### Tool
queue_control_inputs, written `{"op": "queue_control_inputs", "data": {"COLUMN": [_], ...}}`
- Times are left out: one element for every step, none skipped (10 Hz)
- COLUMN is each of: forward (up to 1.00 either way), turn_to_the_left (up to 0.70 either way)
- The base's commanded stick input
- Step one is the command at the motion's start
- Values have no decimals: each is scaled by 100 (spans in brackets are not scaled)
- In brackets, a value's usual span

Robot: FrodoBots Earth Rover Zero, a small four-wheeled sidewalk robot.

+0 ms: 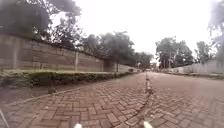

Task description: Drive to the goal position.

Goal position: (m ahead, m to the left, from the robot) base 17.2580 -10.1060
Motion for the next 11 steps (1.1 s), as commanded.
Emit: {"op": "queue_control_inputs", "data": {"forward": [50,50,50,50,50,50,50,50,50,50,50], "turn_to_the_left": [15,3,8,34,43,50,50,50,50,50,50]}}
